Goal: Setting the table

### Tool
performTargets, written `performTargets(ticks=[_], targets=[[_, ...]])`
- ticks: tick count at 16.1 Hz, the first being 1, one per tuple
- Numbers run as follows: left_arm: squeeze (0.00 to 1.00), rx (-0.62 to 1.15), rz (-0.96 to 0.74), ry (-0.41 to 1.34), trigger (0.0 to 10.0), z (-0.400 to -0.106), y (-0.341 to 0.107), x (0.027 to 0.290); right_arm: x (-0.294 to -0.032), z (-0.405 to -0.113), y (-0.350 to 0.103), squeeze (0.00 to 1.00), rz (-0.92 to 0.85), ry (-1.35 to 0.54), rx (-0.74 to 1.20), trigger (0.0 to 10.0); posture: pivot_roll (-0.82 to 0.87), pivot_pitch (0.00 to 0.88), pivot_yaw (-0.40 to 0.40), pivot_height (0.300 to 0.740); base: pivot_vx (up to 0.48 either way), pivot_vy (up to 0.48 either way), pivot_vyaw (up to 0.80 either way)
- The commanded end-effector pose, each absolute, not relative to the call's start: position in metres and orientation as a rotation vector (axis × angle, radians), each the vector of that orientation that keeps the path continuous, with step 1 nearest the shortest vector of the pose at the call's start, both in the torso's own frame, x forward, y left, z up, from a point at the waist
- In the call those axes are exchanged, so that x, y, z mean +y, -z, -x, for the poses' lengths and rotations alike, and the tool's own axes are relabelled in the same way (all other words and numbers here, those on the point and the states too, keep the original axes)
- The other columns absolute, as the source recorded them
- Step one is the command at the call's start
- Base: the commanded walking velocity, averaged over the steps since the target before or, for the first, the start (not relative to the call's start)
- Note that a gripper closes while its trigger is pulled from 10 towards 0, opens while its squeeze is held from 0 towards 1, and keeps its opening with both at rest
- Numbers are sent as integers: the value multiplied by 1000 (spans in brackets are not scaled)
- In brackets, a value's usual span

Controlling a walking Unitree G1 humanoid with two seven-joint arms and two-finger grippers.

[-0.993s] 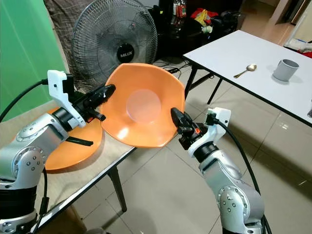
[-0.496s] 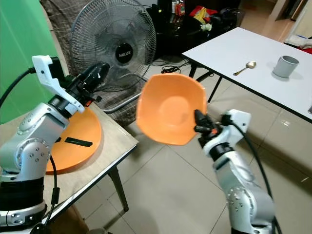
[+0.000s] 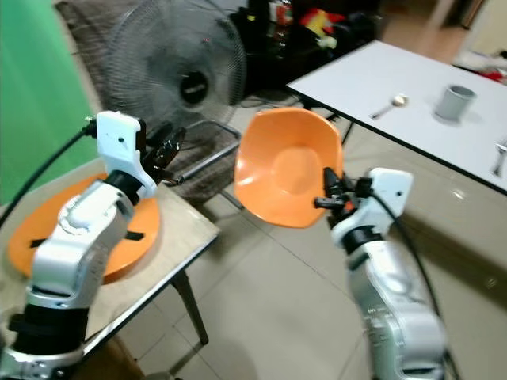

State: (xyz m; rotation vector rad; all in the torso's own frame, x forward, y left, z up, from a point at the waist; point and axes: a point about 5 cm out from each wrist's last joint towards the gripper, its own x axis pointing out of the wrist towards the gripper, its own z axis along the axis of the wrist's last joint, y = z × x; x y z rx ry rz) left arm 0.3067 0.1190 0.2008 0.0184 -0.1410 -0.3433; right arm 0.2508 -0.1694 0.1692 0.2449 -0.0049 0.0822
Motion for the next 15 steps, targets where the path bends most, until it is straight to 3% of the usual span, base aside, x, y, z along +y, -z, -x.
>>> performTargets(ticks=[1, 6, 11, 15], targets=[[0, -143, -14, 348, 10000, -306, -200, 112, -178, -248, -178, 0, -208, -20, -64, 10000, -72, 0, -17, 740, 0, 0, -800], [0, -177, -22, 265, 10000, -309, -200, 113, -177, -248, -187, 0, -244, -36, -103, 10000, -83, 0, -33, 740, 0, 0, -800], [0, -140, -90, 223, 10000, -311, -186, 139, -174, -248, -184, 0, -183, -38, -95, 10000, -79, 0, -39, 740, 0, 0, -800], [0, -126, -74, 277, 10000, -307, -186, 136, -171, -252, -183, 0, -133, -33, -106, 10000, -63, 0, -43, 740, 0, 0, -800]])
